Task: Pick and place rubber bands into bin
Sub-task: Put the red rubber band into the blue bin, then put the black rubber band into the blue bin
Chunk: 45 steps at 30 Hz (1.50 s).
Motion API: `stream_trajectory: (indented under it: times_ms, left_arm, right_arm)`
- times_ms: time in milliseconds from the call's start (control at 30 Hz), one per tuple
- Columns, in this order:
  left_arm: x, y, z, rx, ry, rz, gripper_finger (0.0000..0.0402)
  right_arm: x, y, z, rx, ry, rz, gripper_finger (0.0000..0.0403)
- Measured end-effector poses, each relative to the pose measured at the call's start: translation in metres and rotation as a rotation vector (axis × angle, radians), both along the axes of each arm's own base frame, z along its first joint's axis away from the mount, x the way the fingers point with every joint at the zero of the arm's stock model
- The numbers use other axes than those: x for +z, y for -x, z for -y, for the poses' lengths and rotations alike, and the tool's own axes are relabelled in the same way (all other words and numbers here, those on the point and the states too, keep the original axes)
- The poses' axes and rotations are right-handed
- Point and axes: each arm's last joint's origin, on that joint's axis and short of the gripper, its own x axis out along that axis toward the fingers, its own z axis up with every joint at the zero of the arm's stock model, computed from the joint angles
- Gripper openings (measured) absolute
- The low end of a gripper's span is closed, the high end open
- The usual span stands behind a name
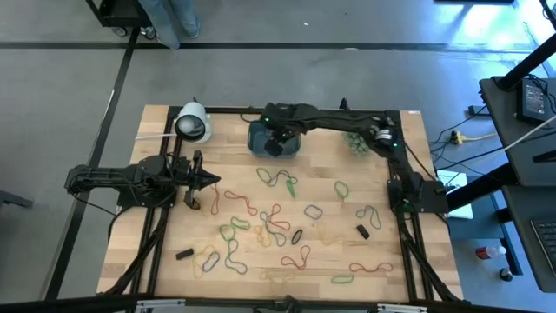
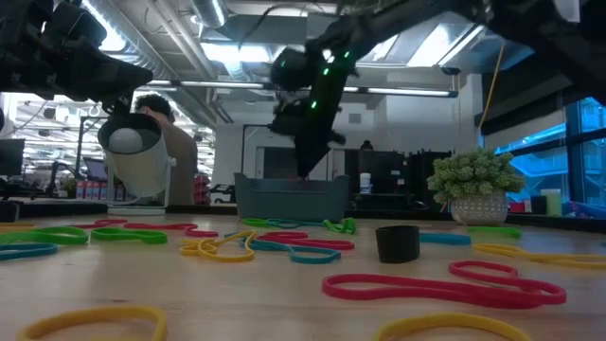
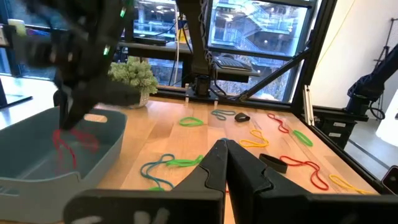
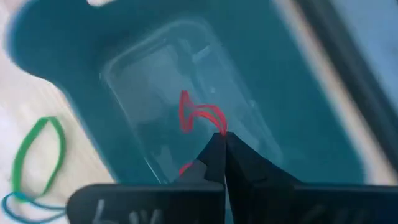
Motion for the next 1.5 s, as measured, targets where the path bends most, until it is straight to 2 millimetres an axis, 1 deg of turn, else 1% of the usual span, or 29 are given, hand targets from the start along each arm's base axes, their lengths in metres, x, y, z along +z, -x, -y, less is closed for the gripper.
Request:
stream_trajectory:
  times_ms: [133, 233, 367, 667, 733, 833, 933, 1033, 1133, 1233, 1300, 1400, 1500]
  left_arm:
    - [0.0, 0.0, 0.0, 0.0, 0.0, 0.0, 0.0001]
    - [0.0, 0.0, 0.0, 0.0, 0.0, 0.0, 0.0001]
    - [0.0, 0.0, 0.0, 0.0, 0.0, 0.0, 0.0001]
    - [0.0, 0.0, 0.0, 0.0, 0.0, 0.0, 0.0001]
    - [0.0, 0.0, 0.0, 0.0, 0.0, 0.0, 0.0001]
    - [0.0, 0.0, 0.0, 0.0, 0.0, 0.0, 0.0001]
    - [0.0, 0.0, 0.0, 0.0, 0.0, 0.0, 0.0001]
    - [0.0, 0.0, 0.0, 0.0, 0.0, 0.0, 0.0001]
    - [0.0, 0.0, 0.0, 0.0, 0.0, 0.0, 0.0001]
    - [0.0, 0.0, 0.0, 0.0, 0.0, 0.0, 0.0001]
    - [0.0, 0.0, 0.0, 0.0, 0.0, 0.0, 0.0001]
    - [0.0, 0.0, 0.0, 0.0, 0.0, 0.0, 0.0001]
    - [0.0, 0.0, 0.0, 0.0, 0.0, 0.0, 0.0001]
  right_arm:
    - [-0.025, -0.011, 0.004, 0.006, -0.019, -0.012, 0.0]
    - [-0.035, -0.013, 0.005, 0.004, -0.024, -0.02, 0.0007]
    - [-0.036, -0.014, 0.005, -0.008, -0.027, -0.015, 0.0033]
    - [-0.033, -0.012, 0.006, -0.012, -0.03, -0.019, 0.0111]
    - [-0.033, -0.011, 0.005, -0.01, -0.033, -0.03, 0.0121]
    - [-0.033, -0.009, 0.004, 0.032, -0.05, -0.056, 0.0125]
    - [-0.024, -0.007, 0.003, 0.05, -0.059, -0.038, 0.0114]
    - [-0.009, -0.004, 0.001, 0.057, -0.047, -0.01, 0.009]
    - [0.003, -0.001, 0.0, 0.074, -0.034, 0.002, 0.0054]
    - [0.021, 0.006, -0.003, 0.083, -0.026, 0.016, 0.0013]
    - [0.032, 0.014, -0.01, 0.093, -0.018, 0.028, 0.0007]
    - [0.04, 0.03, -0.022, 0.099, 0.002, 0.09, 0.0017]
    - [0.048, 0.054, -0.041, 0.097, 0.022, 0.189, 0.0016]
